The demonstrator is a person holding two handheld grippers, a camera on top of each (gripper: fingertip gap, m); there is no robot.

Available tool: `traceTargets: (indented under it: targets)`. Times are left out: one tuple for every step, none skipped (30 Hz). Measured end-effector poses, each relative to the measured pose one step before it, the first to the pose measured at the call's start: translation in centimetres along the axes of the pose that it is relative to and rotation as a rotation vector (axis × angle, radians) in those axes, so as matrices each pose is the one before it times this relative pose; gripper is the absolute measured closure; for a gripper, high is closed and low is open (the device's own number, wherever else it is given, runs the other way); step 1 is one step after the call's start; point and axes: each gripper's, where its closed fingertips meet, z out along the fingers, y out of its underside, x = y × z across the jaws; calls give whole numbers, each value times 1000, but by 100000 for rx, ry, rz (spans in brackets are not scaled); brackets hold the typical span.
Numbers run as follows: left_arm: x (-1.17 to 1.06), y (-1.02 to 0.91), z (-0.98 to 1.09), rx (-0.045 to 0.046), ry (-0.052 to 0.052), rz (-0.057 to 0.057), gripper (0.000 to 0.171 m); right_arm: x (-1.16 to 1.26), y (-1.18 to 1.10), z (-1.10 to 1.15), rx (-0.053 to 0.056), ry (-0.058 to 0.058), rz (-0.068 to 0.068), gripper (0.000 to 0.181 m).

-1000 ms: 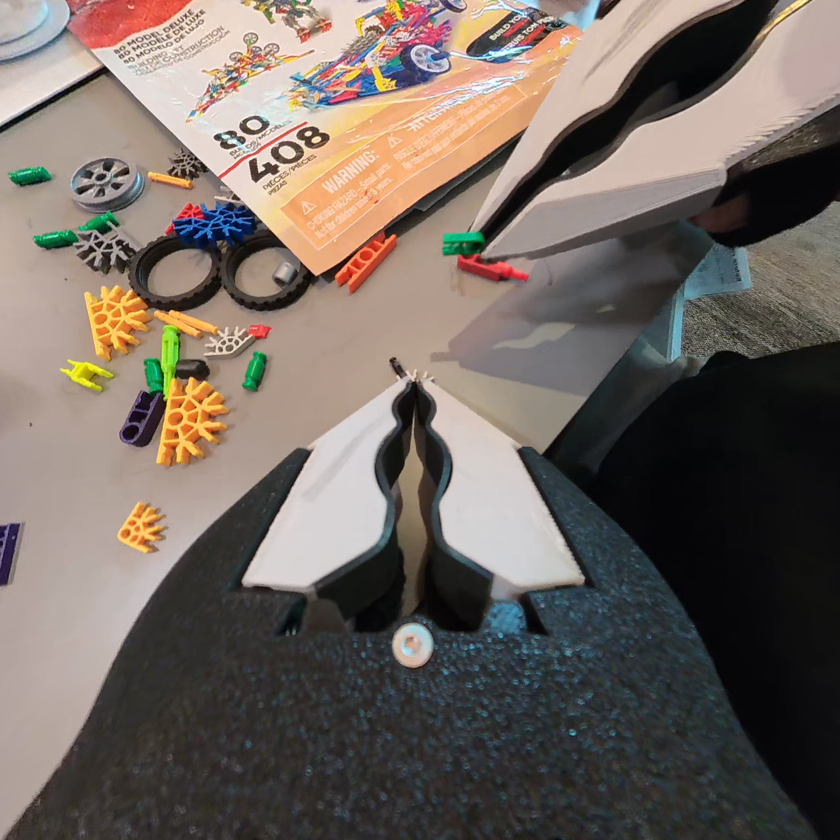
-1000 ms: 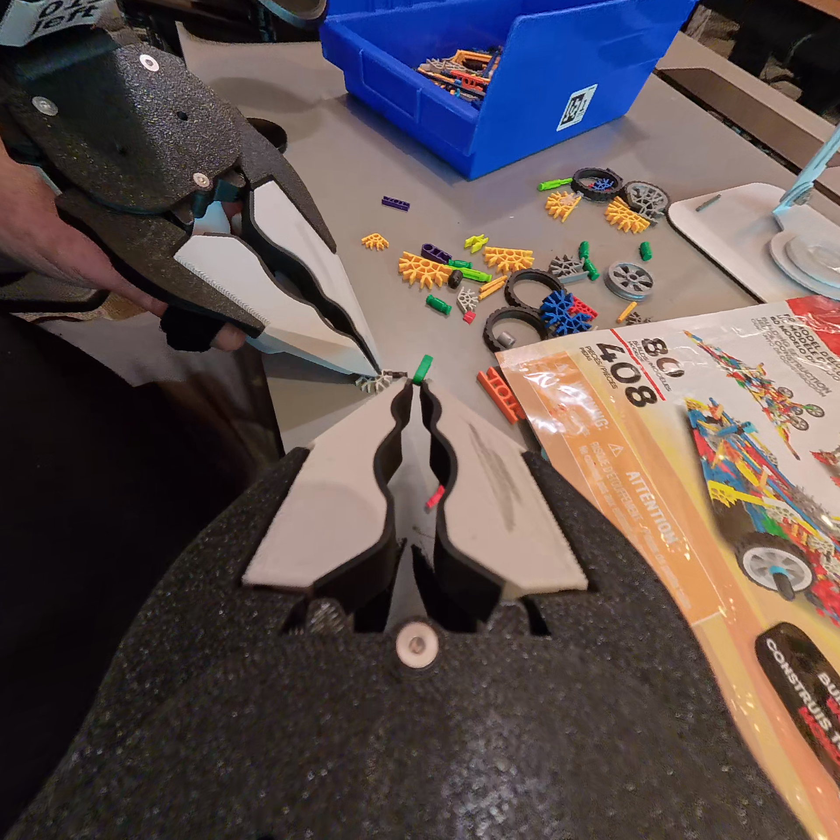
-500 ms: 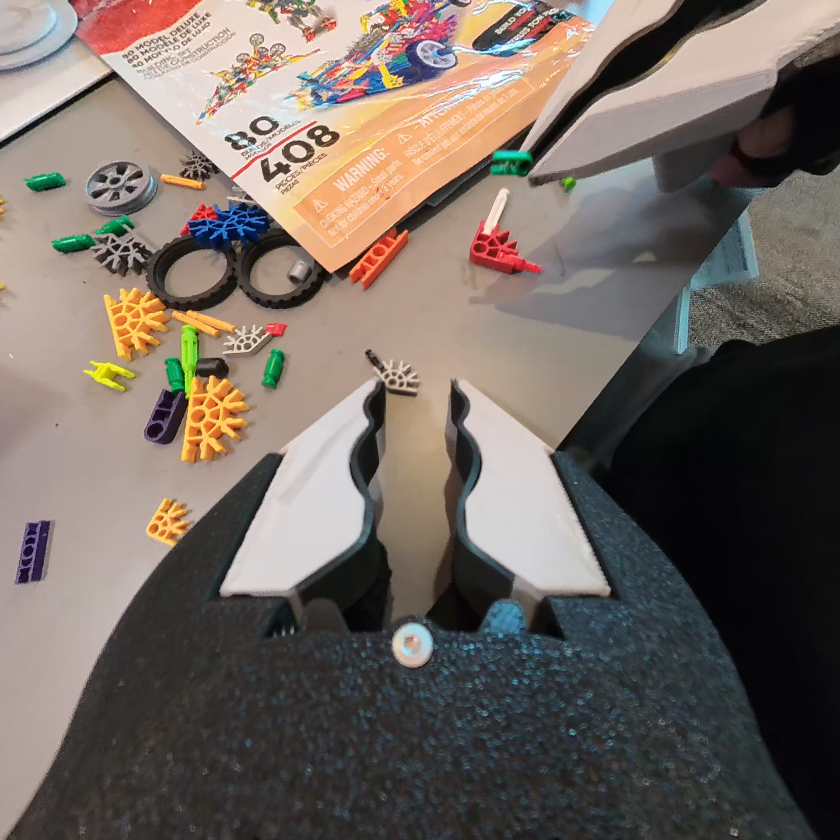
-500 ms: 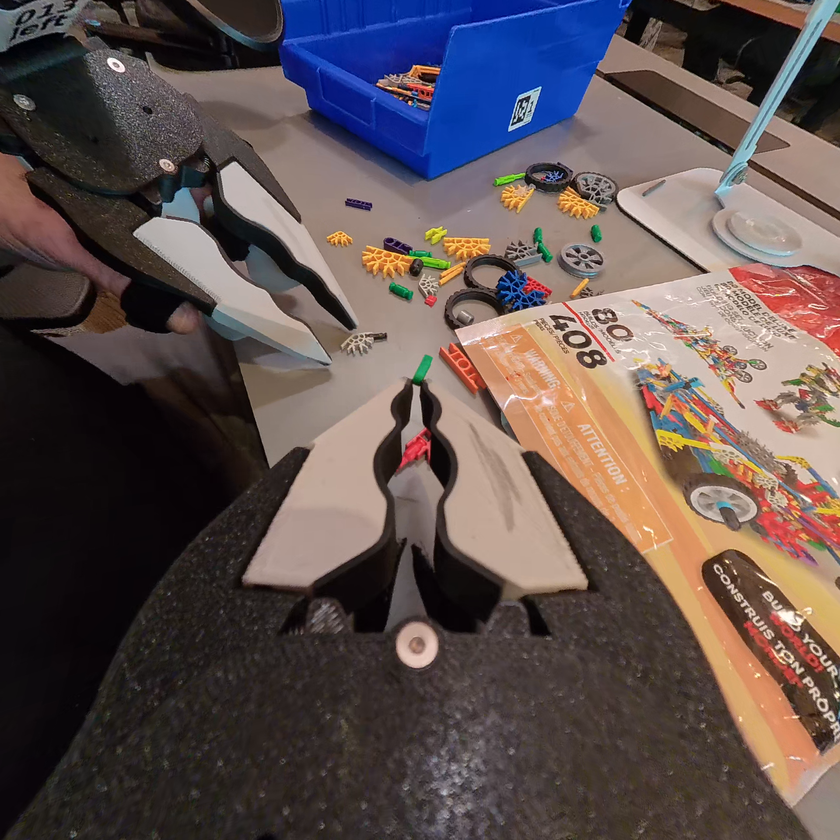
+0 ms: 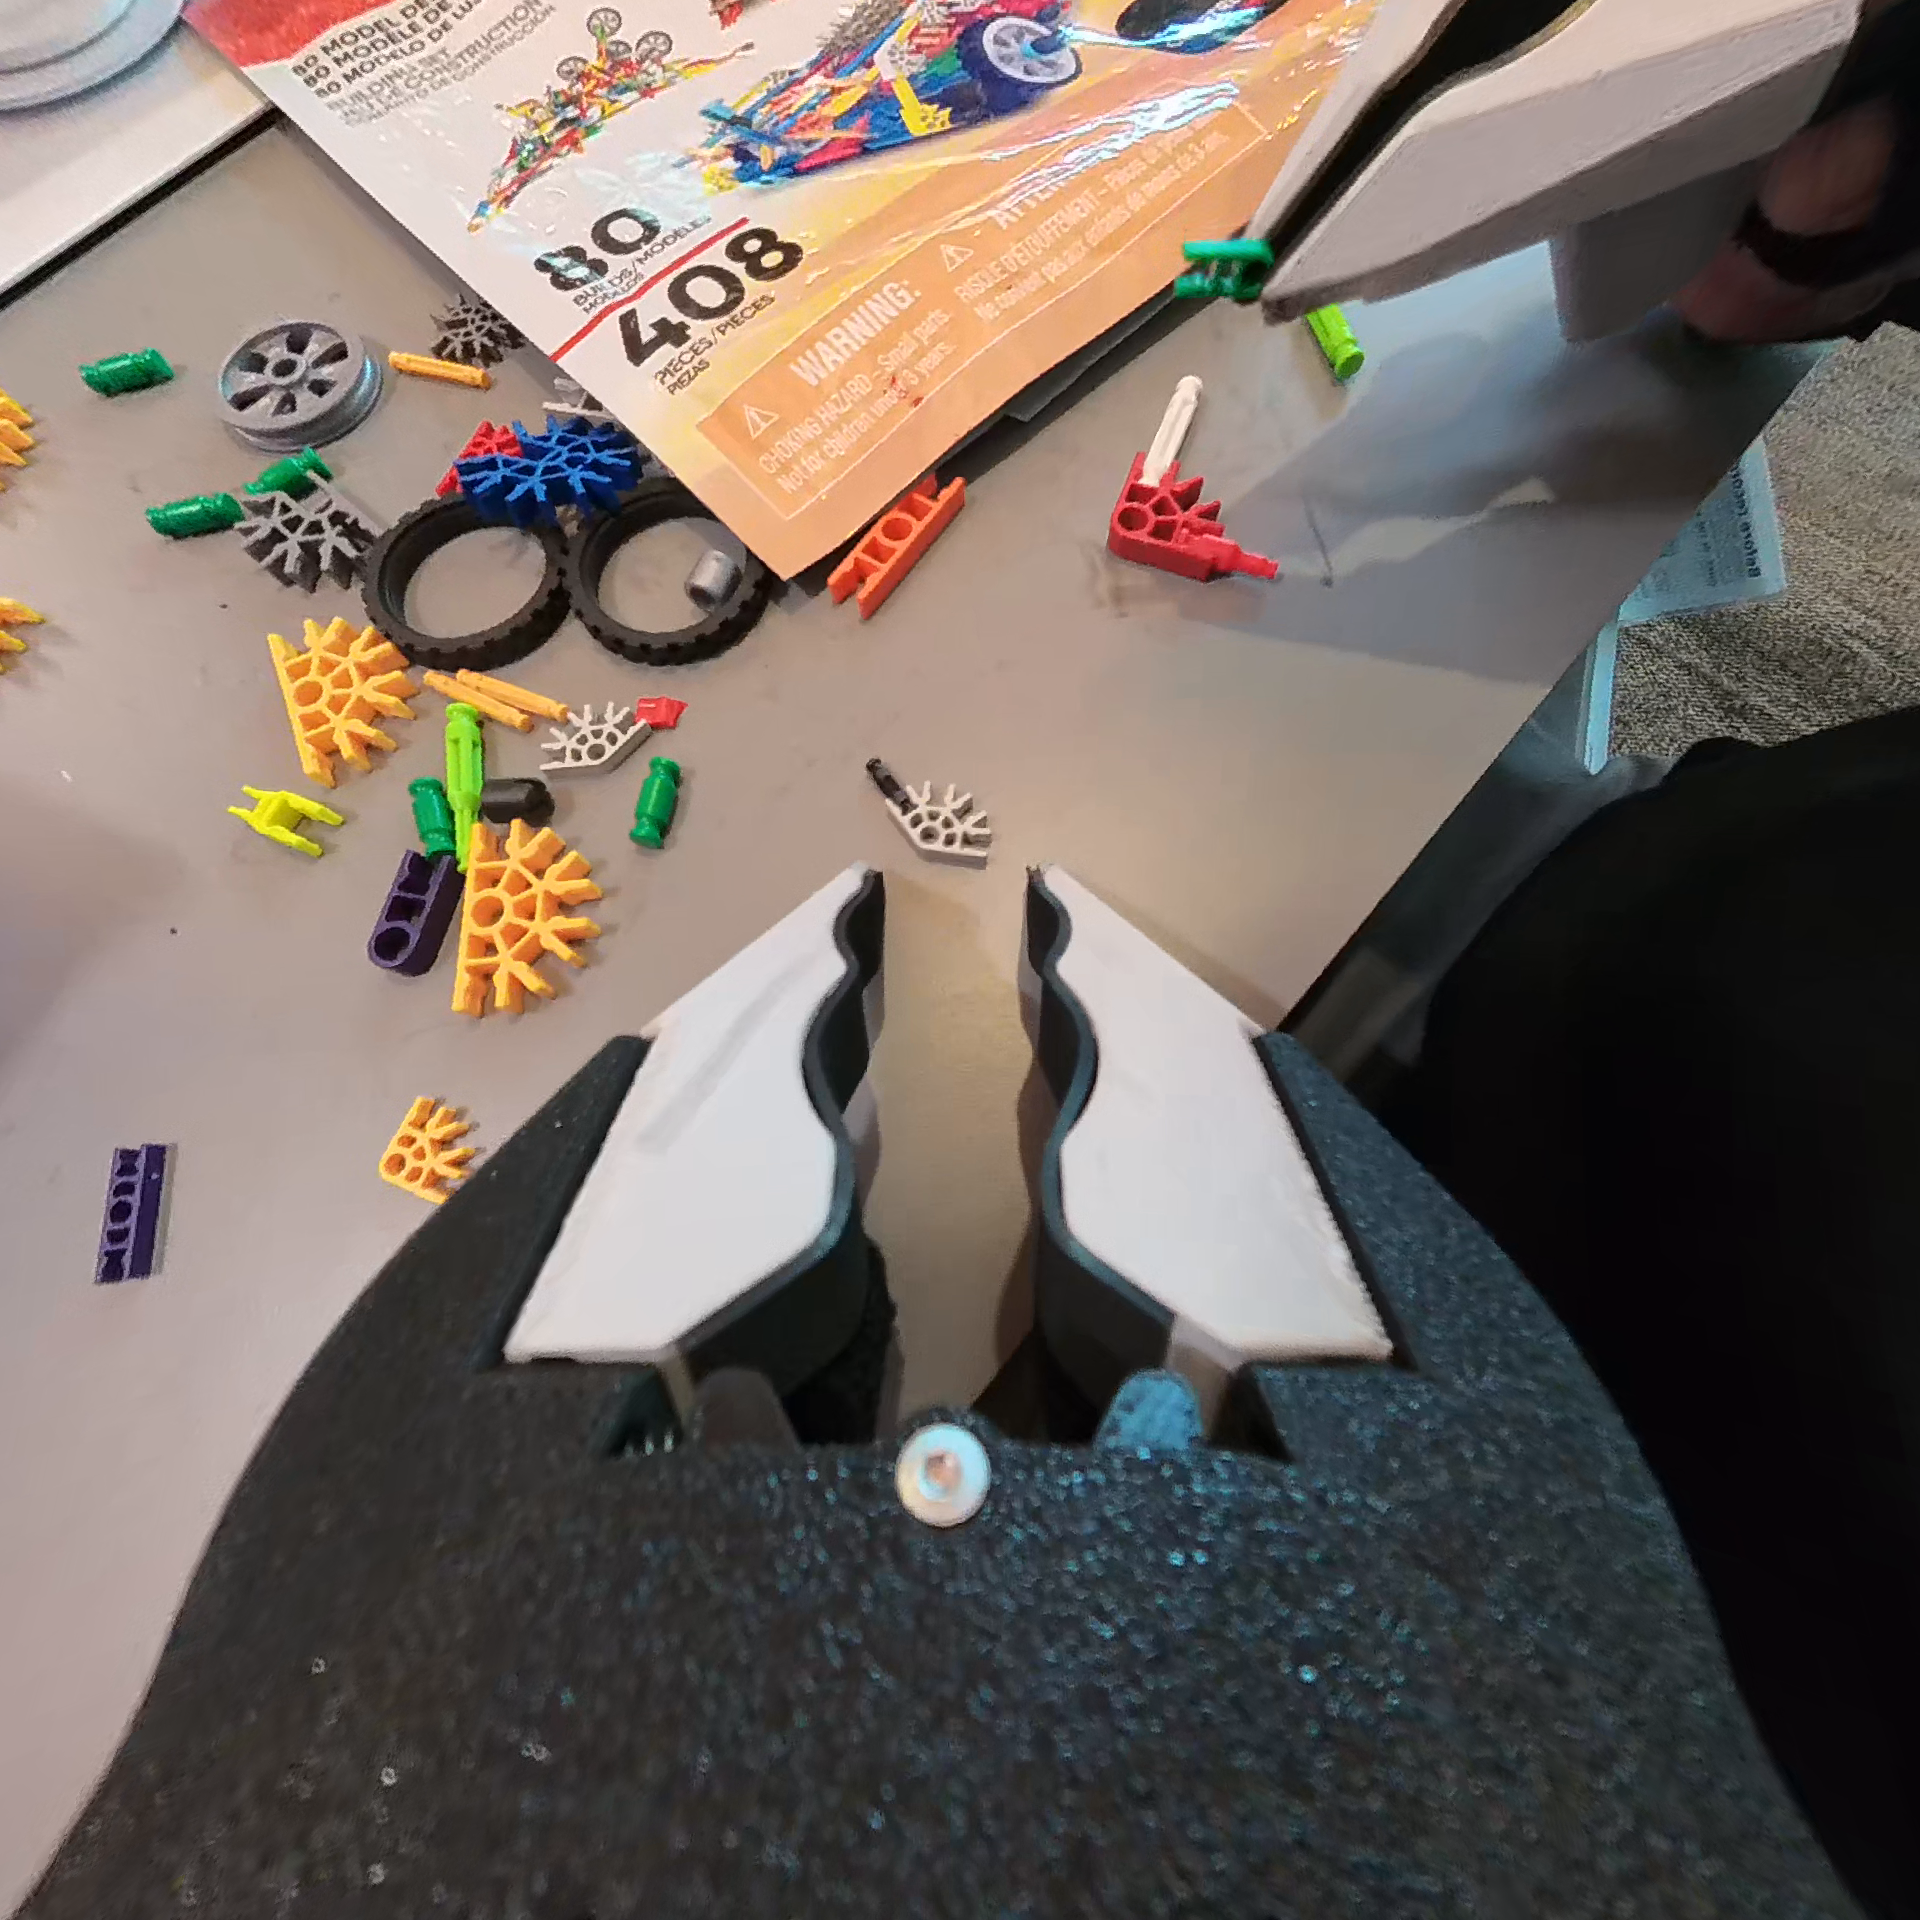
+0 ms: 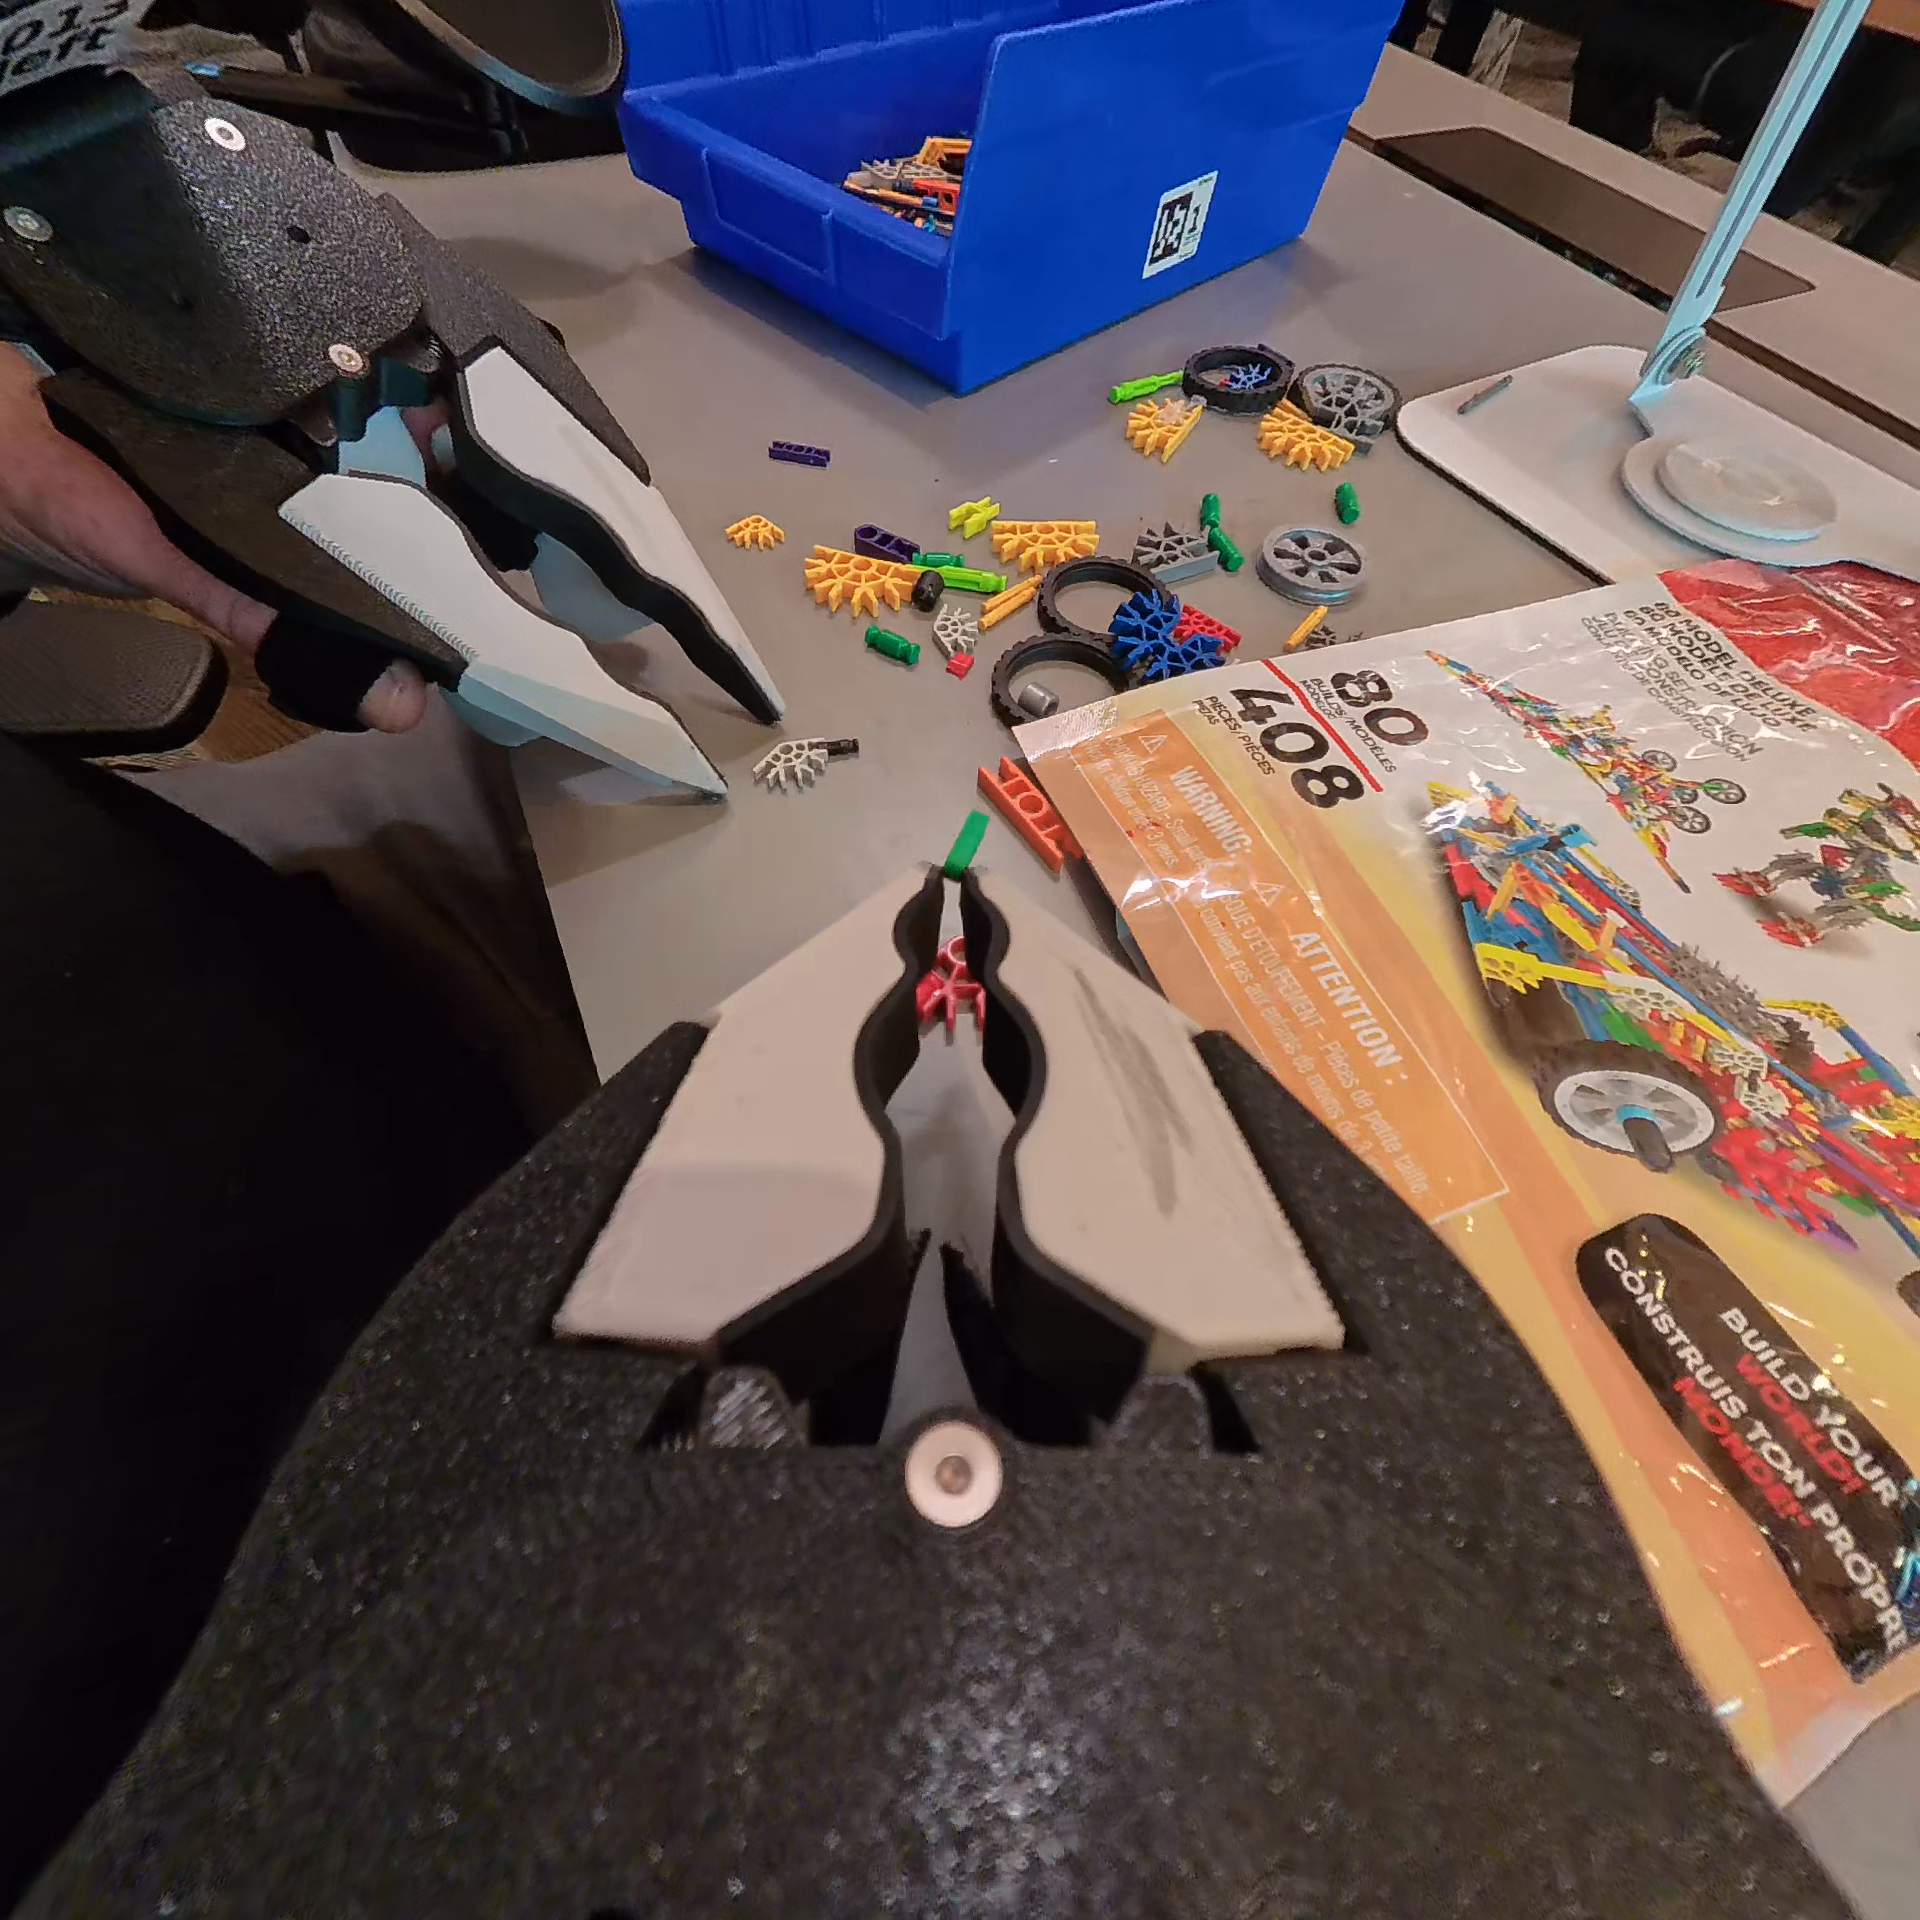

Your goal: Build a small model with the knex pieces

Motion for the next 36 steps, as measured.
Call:
traceTargets:
  targets:
    - [47,-22,41,12,57,-430,146,-52,40,45,-73,-225,23,180]
    - [25,-29,50,4,-110,-352,147,-48,15,46,-165,-109,-180,180]
    - [3,-22,32,-75,-185,-21,147,-74,-32,43,-29,-244,-200,180]
    - [-84,3,-5,-178,-619,470,147,-110,-27,56,-32,-429,-36,180]
    - [-209,-1,-64,-15,-1125,1033,147,-69,-27,63,-67,-197,-139,180]
    - [-323,40,-105,-183,-1447,806,147,-86,0,60,-205,-223,-228,180]
    - [-330,58,-117,-270,-984,217,147,-105,6,59,-164,-305,-284,180]
    - [-337,-18,-168,179,-761,-158,147,-82,9,63,-207,-277,-261,180]
    - [-395,-11,-171,192,-912,-204,147,-38,6,42,-171,-83,-247,180]
    - [-439,3,-182,-17,-1129,-77,147,-11,-11,40,-92,-63,-150,180]
    - [-471,-4,-175,19,-1318,105,147,-5,-9,31,-72,-47,-83,180]
    - [-461,-21,-154,52,-1156,192,147,15,-15,18,-41,-18,-45,180]
    - [-496,-6,-139,-85,-1344,259,147,42,-17,4,-72,206,-140,180]
    - [-559,16,-101,-166,-1600,313,147,73,-10,-30,-74,302,-155,180]
    - [-566,-2,-86,-17,-1542,361,147,95,-12,-52,-32,304,-69,180]
    - [-546,-8,-68,-70,-1408,415,147,137,-16,-80,41,538,41,180]
    - [-604,-50,-62,8,-1666,461,147,163,-18,-108,110,578,126,180]
    - [-623,-114,-66,241,-1824,431,147,160,2,-93,61,548,116,180]
    - [-545,-137,-62,252,-1345,313,147,182,50,-81,-21,613,50,180]
    - [-518,-103,-83,0,-1149,740,147,181,77,-56,-162,507,173,180]
    - [-734,-125,-167,-66,-2220,1207,147,136,84,-25,-66,269,183,180]
    - [-868,-185,-285,240,-2434,1111,147,100,75,-4,17,111,114,180]
    - [-887,-232,-379,248,-1668,827,147,17,59,24,1,-259,35,180]
    - [-1044,-332,-512,480,-1686,763,147,11,85,59,-305,-325,214,180]
    - [-1151,-517,-666,860,-1511,1309,147,-6,63,68,-265,-324,63,180]
    - [-1327,-664,-795,875,-1480,1681,147,-4,-32,49,76,-269,-260,180]
    - [-1624,-743,-882,618,-2402,2090,147,-5,-35,47,34,-448,-10,180]
    - [-1750,-690,-840,-287,-2534,3280,148,17,-5,63,-97,-440,134,180]
    - [-1825,-471,-720,-1653,-2291,4305,148,5,-24,56,-21,-438,-123,180]
    - [-2265,-393,-646,-1535,-4574,4966,149,-9,-3,69,-173,-453,-64,180]
    - [-2437,-250,-462,-1641,-5063,4745,151,26,23,58,-265,-227,-125,180]
    - [-1968,-24,-140,-2022,-1883,4047,153,60,40,57,-319,-18,-66,180]
    - [-1472,258,253,-2508,1037,2665,155,92,51,50,-363,24,265,180]
    - [-1464,470,603,-2895,874,304,156,99,12,38,-128,35,447,180]
    - [-834,774,898,-4018,4085,-108,158,111,-8,25,15,115,554,180]
    - [-101,958,1101,-4497,7799,361,159,99,1,14,-34,198,586,180]
